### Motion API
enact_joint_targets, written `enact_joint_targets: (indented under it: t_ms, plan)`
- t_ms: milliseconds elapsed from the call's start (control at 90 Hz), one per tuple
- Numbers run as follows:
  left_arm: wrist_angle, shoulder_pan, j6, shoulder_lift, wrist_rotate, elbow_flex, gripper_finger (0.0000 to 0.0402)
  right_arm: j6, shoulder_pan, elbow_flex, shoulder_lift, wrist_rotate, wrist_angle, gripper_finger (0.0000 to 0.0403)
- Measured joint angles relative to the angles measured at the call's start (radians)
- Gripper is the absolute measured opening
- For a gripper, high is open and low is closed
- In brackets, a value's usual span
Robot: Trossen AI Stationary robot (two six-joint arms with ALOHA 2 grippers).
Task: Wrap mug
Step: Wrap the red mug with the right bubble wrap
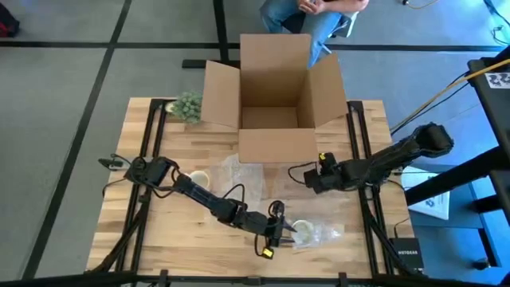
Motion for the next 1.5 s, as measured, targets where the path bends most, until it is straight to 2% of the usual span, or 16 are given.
enact_joint_targets:
  t_ms: [111, 200, 289, 411, 456, 644, 844, 1067, 1322, 1500]
  plan:
    - [0.0, 0.0, 0.0, 0.0, 0.0, 0.0, 0.0134, -0.068, -0.033, -0.008, 0.068, 0.02, 0.079, 0.0217]
    - [0.0, 0.0, 0.0, 0.0, 0.0, 0.0, 0.0134, -0.103, -0.031, -0.005, 0.105, 0.031, 0.123, 0.0184]
    - [0.0, 0.0, 0.0, 0.0, 0.0, 0.0, 0.0134, -0.125, -0.03, 0.004, 0.107, 0.008, 0.13, 0.0128]
    - [0.0, -0.001, 0.0, 0.0, 0.0, 0.0, 0.0134, -0.169, 0.001, 0.049, 0.069, -0.062, 0.069, 0.0028]
    - [0.001, -0.001, 0.0, 0.0, 0.0, 0.0, 0.0134, -0.184, 0.014, 0.075, 0.05, -0.086, 0.016, 0.0012]
    - [-0.001, -0.001, -0.018, -0.001, 0.0, 0.0, 0.0134, -0.193, 0.093, 0.236, -0.028, -0.051, -0.207, 0.0024]
    - [-0.001, 0.0, -0.029, -0.002, 0.0, 0.001, 0.0134, -0.221, 0.228, 0.415, -0.04, -0.006, -0.269, 0.0004]
    - [-0.003, 0.001, -0.029, -0.002, 0.0, 0.001, 0.0134, -0.221, 0.403, 0.536, -0.04, 0.028, -0.224, 0.0001]
    - [-0.003, 0.006, -0.073, -0.002, 0.0, 0.002, 0.0134, -0.217, 0.574, 0.54, -0.019, -0.016, -0.049, 0.0]
    - [-0.002, 0.01, -0.08, -0.002, 0.001, 0.002, 0.0134, -0.212, 0.626, 0.541, 0.052, -0.034, -0.003, 0.0]
